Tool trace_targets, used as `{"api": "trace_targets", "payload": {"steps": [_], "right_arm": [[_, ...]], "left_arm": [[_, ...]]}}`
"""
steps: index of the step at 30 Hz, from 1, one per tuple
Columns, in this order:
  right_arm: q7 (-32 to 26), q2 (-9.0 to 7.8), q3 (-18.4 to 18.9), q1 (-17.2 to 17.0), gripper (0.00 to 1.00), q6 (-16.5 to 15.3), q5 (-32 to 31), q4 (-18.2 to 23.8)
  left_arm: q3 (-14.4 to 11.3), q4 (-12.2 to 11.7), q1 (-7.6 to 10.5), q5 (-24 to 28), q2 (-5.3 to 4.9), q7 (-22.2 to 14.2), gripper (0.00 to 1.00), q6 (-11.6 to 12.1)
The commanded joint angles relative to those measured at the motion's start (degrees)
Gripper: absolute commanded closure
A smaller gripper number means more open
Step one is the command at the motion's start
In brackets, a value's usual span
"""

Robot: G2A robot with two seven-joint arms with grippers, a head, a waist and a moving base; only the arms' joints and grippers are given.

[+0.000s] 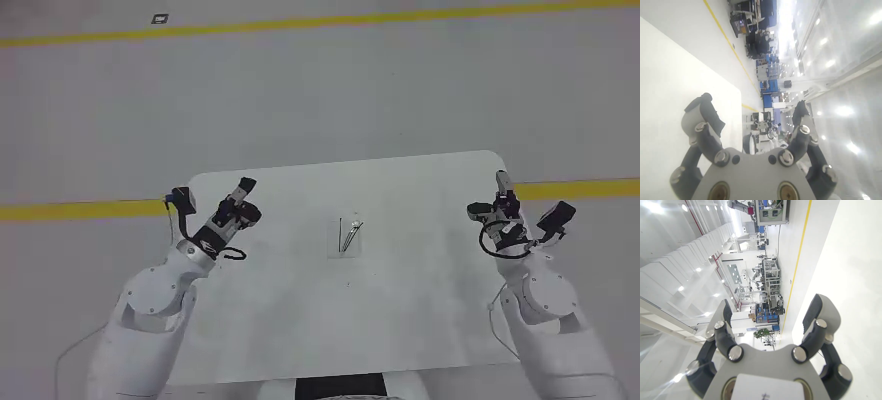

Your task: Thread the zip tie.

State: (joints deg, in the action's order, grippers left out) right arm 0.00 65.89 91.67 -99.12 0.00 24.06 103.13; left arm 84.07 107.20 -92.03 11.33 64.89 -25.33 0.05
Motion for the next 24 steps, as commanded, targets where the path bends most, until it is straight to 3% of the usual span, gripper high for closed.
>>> {"api": "trace_targets", "payload": {"steps": [1, 3, 18, 20, 24], "right_arm": [[0.0, 0.0, 0.0, 0.0, 0.0, 0.0, 0.0, 0.0], [0.0, 0.0, 0.0, 0.0, 0.0, 0.0, 0.0, 0.0], [0.0, 0.0, 0.0, 0.0, 0.0, 0.0, 0.0, 0.0], [0.0, 0.0, 0.0, 0.0, 0.0, 0.0, 0.0, 0.0], [0.0, 0.0, 0.0, 0.0, 0.0, 0.0, 0.0, 0.0]], "left_arm": [[-1.9, -0.4, 1.1, -0.7, 0.04, -1.8, 0.0, -1.1], [-3.5, -1.3, 2.04, 1.3, -0.01, -6.3, 0.0, -2.8], [-3.5, -1.3, 2.04, 1.3, -0.01, -6.3, 0.0, -2.8], [-3.7, -0.5, 3.06, 0.0, -0.06, -6.9, 0.0, -1.9], [-5.6, -1.0, 6.82, -5.5, -0.35, -10.4, 0.0, -1.3]]}}
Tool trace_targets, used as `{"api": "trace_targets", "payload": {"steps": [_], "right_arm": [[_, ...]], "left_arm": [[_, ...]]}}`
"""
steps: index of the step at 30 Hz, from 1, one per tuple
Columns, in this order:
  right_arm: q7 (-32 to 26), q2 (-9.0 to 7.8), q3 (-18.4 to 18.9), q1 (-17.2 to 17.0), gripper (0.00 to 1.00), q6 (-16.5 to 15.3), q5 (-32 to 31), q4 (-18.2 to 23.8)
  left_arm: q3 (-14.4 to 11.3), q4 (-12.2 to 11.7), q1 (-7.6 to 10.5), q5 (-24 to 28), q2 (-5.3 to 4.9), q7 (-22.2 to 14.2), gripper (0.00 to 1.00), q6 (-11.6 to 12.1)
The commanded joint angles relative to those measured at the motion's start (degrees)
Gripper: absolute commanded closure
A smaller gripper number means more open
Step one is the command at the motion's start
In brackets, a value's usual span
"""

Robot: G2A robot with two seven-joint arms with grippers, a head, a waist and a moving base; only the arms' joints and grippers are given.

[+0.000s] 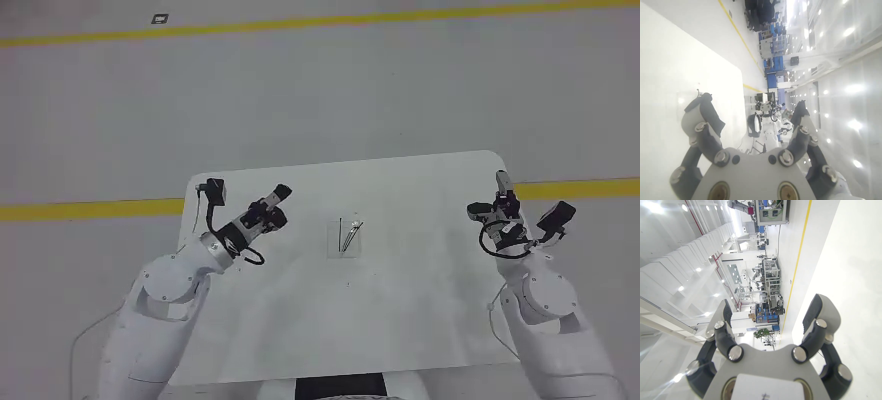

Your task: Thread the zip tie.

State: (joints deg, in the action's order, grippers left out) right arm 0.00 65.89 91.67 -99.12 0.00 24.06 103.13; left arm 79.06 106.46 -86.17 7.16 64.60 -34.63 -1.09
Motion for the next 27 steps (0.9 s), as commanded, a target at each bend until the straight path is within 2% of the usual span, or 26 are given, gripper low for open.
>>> {"api": "trace_targets", "payload": {"steps": [1, 7, 9, 10, 22, 24, 27], "right_arm": [[0.0, 0.0, 0.0, 0.0, 0.0, 0.0, 0.0, 0.0], [0.0, 0.0, 0.0, 0.0, 0.0, 0.0, 0.0, 0.0], [0.0, 0.0, 0.0, 0.0, 0.0, 0.0, 0.0, 0.0], [0.0, 0.0, 0.0, 0.0, 0.0, 0.0, 0.0, 0.0], [0.0, 0.0, 0.0, 0.0, 0.0, 0.0, 0.0, 0.0], [0.0, 0.0, 0.0, 0.0, 0.0, 0.0, 0.0, 0.0], [0.0, 0.0, 0.0, 0.0, 0.0, 0.0, 0.0, 0.0]], "left_arm": [[-1.5, -0.4, 2.27, -3.7, -0.16, -2.6, 0.0, 0.0], [-7.8, -2.6, 8.14, -14.1, -0.3, -8.3, 0.0, -1.0], [-10.7, -3.7, 9.69, -18.0, -0.37, -11.9, 0.0, -2.1], [-11.2, -4.0, 10.1, -19.0, -0.4, -12.5, 0.0, -2.3], [-11.5, -3.6, 10.27, -19.7, -0.42, -12.7, 0.0, -1.9], [-12.5, -3.3, 10.92, -22.2, -0.5, -13.2, 0.0, -1.2], [-15.0, -4.0, 13.38, -24.8, -0.37, -14.6, 0.0, -1.6]]}}
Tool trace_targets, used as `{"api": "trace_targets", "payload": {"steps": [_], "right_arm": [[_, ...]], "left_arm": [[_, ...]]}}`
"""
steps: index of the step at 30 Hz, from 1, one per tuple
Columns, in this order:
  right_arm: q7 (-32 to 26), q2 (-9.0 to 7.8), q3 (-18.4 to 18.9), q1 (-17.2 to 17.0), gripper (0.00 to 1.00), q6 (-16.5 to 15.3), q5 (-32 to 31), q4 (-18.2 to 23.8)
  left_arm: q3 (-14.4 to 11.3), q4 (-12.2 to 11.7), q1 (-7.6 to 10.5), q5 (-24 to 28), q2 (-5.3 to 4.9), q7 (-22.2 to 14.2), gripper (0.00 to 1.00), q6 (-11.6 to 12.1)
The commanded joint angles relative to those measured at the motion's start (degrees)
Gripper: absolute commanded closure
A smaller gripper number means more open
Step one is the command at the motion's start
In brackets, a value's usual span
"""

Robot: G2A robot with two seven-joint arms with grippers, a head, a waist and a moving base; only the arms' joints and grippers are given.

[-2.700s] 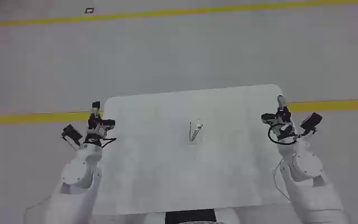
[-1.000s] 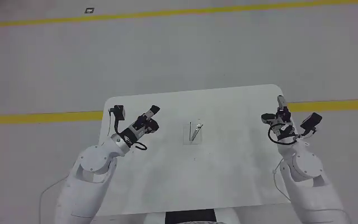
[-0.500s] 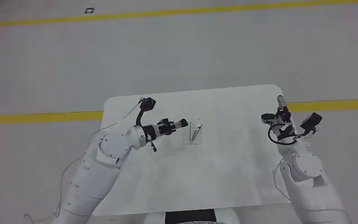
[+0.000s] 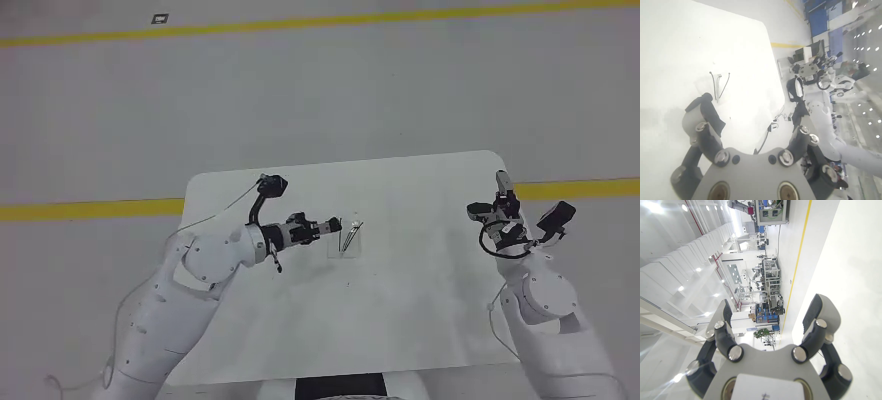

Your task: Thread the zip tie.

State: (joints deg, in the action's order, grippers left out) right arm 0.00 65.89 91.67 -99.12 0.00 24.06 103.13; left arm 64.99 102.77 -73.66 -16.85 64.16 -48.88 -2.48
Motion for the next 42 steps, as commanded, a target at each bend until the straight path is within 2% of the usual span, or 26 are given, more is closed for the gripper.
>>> {"api": "trace_targets", "payload": {"steps": [1, 4, 9, 12, 15, 17, 42], "right_arm": [[0.0, 0.0, 0.0, 0.0, 0.0, 0.0, 0.0, 0.0], [0.0, 0.0, 0.0, 0.0, 0.0, 0.0, 0.0, 0.0], [0.0, 0.0, 0.0, 0.0, 0.0, 0.0, 0.0, 0.0], [0.0, 0.0, 0.0, 0.0, 0.0, 0.0, 0.0, 0.0], [0.0, 0.0, 0.0, 0.0, 0.0, 0.0, 0.0, 0.0], [0.0, 0.0, 0.0, 0.0, 0.0, 0.0, 0.0, 0.0], [0.0, 0.0, 0.0, 0.0, 0.0, 0.0, 0.0, 0.0]], "left_arm": [[-1.9, -0.7, 1.82, -1.6, 0.15, -1.2, 0.0, -0.1], [-5.3, -2.9, 5.33, -3.0, 0.68, -2.1, 0.0, -0.8], [-12.3, -8.3, 12.21, -5.7, 2.17, -2.8, 0.0, -0.8], [-15.9, -11.7, 15.31, -6.8, 3.14, -2.6, 0.0, -2.1], [-18.6, -14.0, 17.16, -7.2, 3.95, -2.3, 0.0, -3.2], [-19.6, -15.1, 17.89, -7.5, 4.21, -2.3, 0.0, -3.2], [-19.6, -15.1, 17.89, -7.5, 4.21, -2.3, 0.0, -3.2]]}}
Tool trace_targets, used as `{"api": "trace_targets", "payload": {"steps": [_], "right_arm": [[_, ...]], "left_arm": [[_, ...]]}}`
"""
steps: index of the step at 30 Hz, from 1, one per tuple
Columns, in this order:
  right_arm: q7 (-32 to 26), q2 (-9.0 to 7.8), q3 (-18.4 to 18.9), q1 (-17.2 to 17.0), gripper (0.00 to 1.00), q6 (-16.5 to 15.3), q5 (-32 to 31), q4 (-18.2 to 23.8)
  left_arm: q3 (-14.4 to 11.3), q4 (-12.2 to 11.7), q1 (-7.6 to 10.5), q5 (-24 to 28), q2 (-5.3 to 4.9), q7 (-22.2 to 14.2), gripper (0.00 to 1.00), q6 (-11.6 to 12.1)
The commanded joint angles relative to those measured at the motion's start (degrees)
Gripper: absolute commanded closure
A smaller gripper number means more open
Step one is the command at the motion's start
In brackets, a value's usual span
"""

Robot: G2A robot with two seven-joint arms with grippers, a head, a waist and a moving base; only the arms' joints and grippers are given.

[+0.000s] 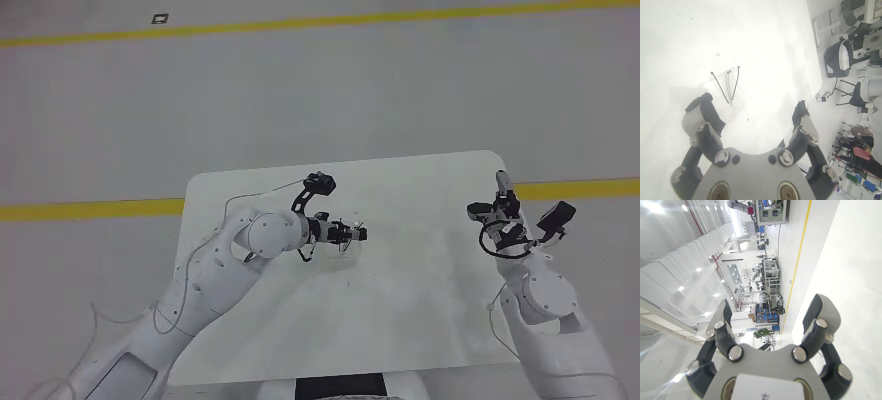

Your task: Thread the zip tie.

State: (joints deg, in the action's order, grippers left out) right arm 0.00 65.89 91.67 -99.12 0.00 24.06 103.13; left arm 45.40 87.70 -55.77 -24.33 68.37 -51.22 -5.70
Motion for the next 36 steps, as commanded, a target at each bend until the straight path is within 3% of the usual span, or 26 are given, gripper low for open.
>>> {"api": "trace_targets", "payload": {"steps": [1, 3, 10, 16, 18, 27, 31, 36], "right_arm": [[0.0, 0.0, 0.0, 0.0, 0.0, 0.0, 0.0, 0.0], [0.0, 0.0, 0.0, 0.0, 0.0, 0.0, 0.0, 0.0], [0.0, 0.0, 0.0, 0.0, 0.0, 0.0, 0.0, 0.0], [0.0, 0.0, 0.0, 0.0, 0.0, 0.0, 0.0, 0.0], [0.0, 0.0, 0.0, 0.0, 0.0, 0.0, 0.0, 0.0], [0.0, 0.0, 0.0, 0.0, 0.0, 0.0, 0.0, 0.0], [0.0, 0.0, 0.0, 0.0, 0.0, 0.0, 0.0, 0.0], [0.0, 0.0, 0.0, 0.0, 0.0, 0.0, 0.0, 0.0]], "left_arm": [[-0.2, 0.1, 0.03, -0.3, 0.01, 0.1, 0.0, 0.2], [-0.9, 0.0, 0.24, -1.3, 0.13, 0.6, 0.0, 0.6], [-5.2, -2.5, 3.97, -2.9, 1.48, -1.0, 0.0, 0.7], [-8.9, -7.9, 6.87, 0.1, 3.49, -1.0, 0.0, 0.0], [-9.5, -8.4, 7.51, 0.3, 3.87, -0.5, 0.0, 0.2], [-9.5, -8.4, 7.51, 0.3, 3.87, -0.5, 0.0, 0.2], [-9.1, -9.4, 6.52, 1.3, 3.72, 1.7, 0.0, 3.7], [-9.6, -11.6, 7.06, 4.3, 4.25, 1.6, 0.0, 7.4]]}}
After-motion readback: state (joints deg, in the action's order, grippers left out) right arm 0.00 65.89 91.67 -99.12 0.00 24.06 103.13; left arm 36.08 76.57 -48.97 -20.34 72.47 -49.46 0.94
